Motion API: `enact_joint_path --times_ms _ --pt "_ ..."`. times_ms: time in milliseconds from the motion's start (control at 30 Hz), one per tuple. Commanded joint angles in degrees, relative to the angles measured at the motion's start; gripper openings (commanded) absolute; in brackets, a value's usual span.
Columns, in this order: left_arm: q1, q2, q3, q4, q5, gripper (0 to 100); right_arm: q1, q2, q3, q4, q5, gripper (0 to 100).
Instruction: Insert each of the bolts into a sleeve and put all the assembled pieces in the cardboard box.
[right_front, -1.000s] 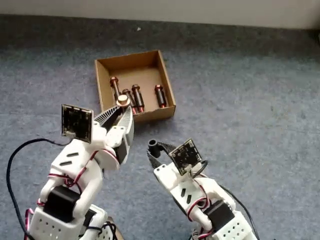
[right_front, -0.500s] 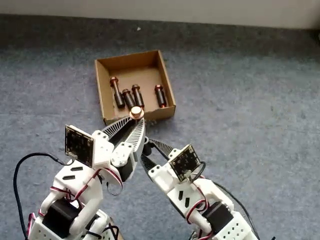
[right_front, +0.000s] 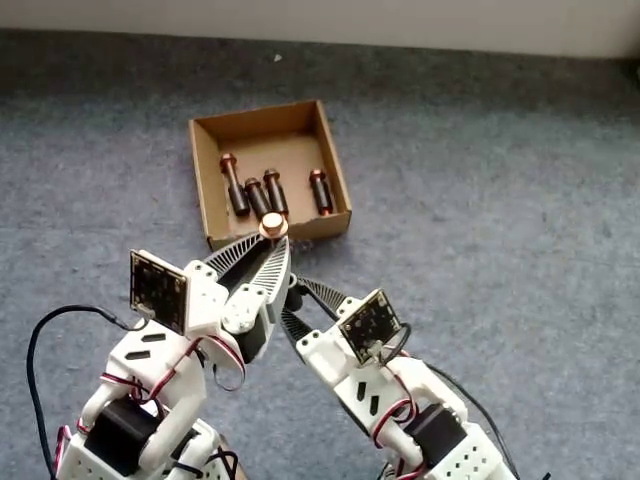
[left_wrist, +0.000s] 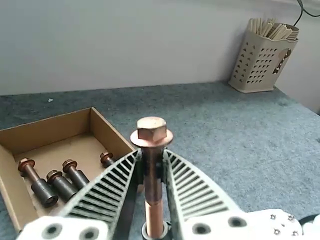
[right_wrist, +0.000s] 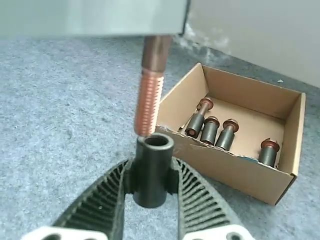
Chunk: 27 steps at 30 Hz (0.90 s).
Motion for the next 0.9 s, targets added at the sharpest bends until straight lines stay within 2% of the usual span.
enact_joint_path --times_ms 0,167,433,700,867 --pt "0.9 -0.1 -0.2 0.4 -0.6 1 -0.7 -0.9 2.4 -1.5 0.4 0.4" --pt "0.9 -0.7 1.9 0.2 -0.6 1 -3.6 -0.9 -0.3 -1.4 0.4 0.4" --pt "0.7 -0.7 2.2 0.4 -1.2 1 -3.6 -0.9 -0.6 -1.4 0.4 0.4" --pt "0.9 -0.7 2.2 2.3 -4.0 1 3.2 -1.0 -5.2 -1.5 0.1 0.4" --pt "0.8 -0.7 2.2 5.9 -6.4 17 3.5 -1.0 -5.1 -1.6 0.1 0.4"
